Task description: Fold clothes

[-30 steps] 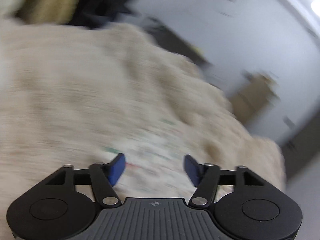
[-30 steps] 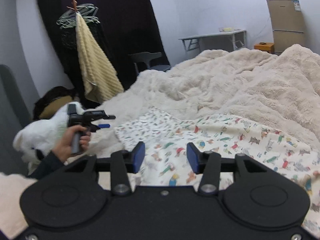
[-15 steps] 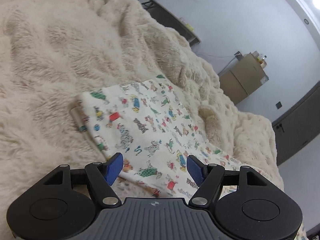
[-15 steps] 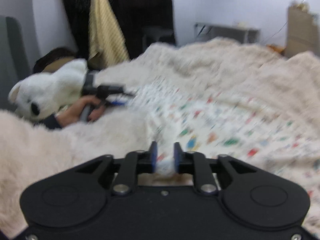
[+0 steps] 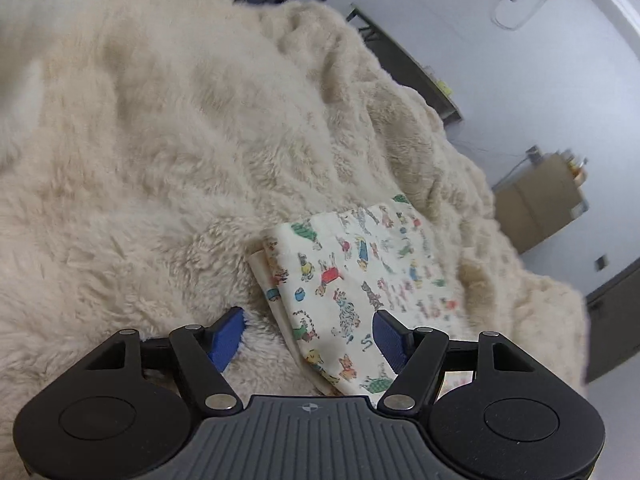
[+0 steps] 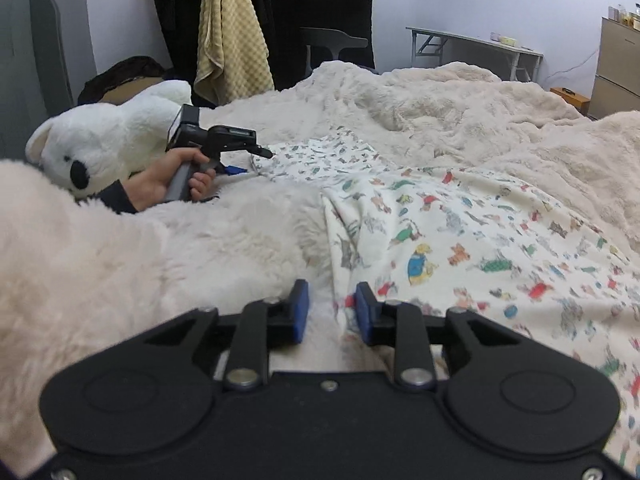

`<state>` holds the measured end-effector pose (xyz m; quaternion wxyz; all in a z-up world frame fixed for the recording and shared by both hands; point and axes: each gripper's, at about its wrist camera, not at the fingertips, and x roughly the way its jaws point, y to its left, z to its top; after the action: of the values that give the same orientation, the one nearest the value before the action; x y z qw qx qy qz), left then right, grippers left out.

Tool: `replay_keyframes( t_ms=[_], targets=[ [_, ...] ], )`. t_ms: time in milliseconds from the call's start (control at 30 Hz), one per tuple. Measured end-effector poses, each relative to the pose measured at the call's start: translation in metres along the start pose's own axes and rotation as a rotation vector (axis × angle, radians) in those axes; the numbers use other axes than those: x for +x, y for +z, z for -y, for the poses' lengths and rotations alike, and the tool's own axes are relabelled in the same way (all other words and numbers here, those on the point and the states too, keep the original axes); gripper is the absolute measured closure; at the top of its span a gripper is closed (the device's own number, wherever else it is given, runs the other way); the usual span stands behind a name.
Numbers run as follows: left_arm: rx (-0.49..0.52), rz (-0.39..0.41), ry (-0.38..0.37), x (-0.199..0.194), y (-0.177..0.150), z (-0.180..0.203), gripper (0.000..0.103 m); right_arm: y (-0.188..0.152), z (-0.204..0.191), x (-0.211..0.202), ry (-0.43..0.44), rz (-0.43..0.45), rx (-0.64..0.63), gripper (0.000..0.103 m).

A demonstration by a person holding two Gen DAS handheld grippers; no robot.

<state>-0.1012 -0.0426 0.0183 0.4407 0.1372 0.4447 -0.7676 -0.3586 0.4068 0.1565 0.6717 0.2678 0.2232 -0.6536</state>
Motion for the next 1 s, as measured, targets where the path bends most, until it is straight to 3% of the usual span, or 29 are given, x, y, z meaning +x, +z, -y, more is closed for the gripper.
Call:
replay_keyframes(
  t_ms=[67,133,167,200,300,467,533,633,700,1000],
  targets=[
    [0.088,0.013,0.038,-0.002,-0.005,0.012,0.029,-0.004,0.008,-0.013,0.012,0.003,0.03,0.074],
    [0.163,0.024,0.067,0.0,-0.015,0.02,0.029,-0.012,0.023,-0.035,0.011,0.016,0.069,0.057],
    [0.176,0.029,0.075,0.002,-0.019,0.021,0.028,-0.018,0.034,-0.049,-0.016,0.035,0.1,0.04],
    [0.19,0.037,0.085,0.004,-0.023,0.021,0.028,-0.026,0.047,-0.062,-0.052,0.053,0.156,0.032],
    [0.228,0.064,0.11,0.009,-0.036,0.02,0.027,-0.054,0.087,-0.093,-0.125,0.104,0.369,0.031],
    [0.233,0.083,0.101,0.012,-0.039,0.018,0.023,-0.149,0.163,-0.131,-0.133,0.248,0.925,0.031],
    [0.245,0.091,0.103,0.012,-0.042,0.019,0.022,-0.175,0.178,-0.133,-0.104,0.283,1.059,0.031],
    [0.268,0.1,0.11,0.013,-0.046,0.021,0.019,-0.22,0.203,-0.129,0.021,0.387,1.309,0.031],
    [0.275,0.1,0.11,0.014,-0.046,0.023,0.018,-0.233,0.212,-0.122,0.064,0.437,1.377,0.029],
    [0.282,0.1,0.11,0.016,-0.047,0.023,0.016,-0.25,0.244,-0.082,0.069,0.579,1.572,0.029]
  ],
)
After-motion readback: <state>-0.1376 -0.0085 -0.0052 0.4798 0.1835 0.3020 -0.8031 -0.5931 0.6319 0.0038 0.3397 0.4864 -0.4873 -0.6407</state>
